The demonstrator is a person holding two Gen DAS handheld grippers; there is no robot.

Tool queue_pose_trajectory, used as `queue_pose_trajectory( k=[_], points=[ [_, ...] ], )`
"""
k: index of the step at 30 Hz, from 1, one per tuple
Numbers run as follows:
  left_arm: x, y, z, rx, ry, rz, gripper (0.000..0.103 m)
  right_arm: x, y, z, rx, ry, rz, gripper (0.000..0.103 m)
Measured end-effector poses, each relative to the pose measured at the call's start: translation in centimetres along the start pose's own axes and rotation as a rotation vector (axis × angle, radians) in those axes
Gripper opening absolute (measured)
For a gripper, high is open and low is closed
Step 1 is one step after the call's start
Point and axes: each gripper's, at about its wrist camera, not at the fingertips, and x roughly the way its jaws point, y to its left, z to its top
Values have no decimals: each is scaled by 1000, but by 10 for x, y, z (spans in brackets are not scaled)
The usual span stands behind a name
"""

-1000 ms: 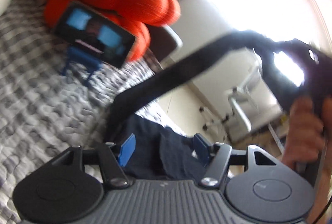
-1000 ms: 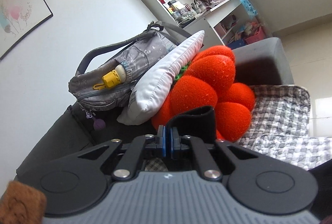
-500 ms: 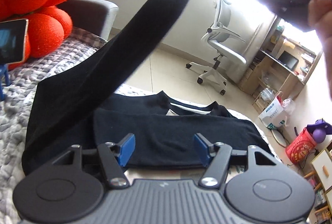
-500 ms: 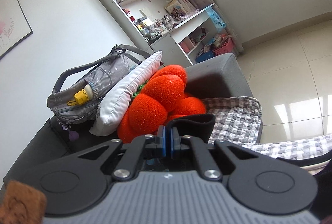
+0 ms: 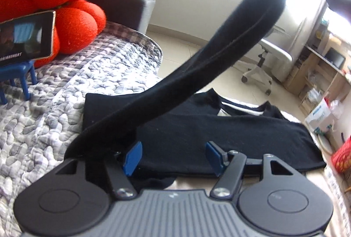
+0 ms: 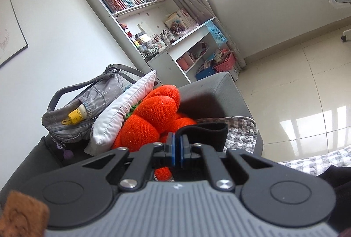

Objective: Fold clothes
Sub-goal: 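Lift the black strip high with the right gripper and swing it over the shirt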

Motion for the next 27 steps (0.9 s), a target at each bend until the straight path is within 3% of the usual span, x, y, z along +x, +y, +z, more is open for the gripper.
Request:
queue_pose_trajectory(
  k=[8,27],
  points=[
    [7,-10,-3,74,42,49,72,-14,0,6,-7,-50,-13,6],
    [-7,-14,-1,54,70,34,73,-24,-4,17,-26,-79,-57,6]
  ],
)
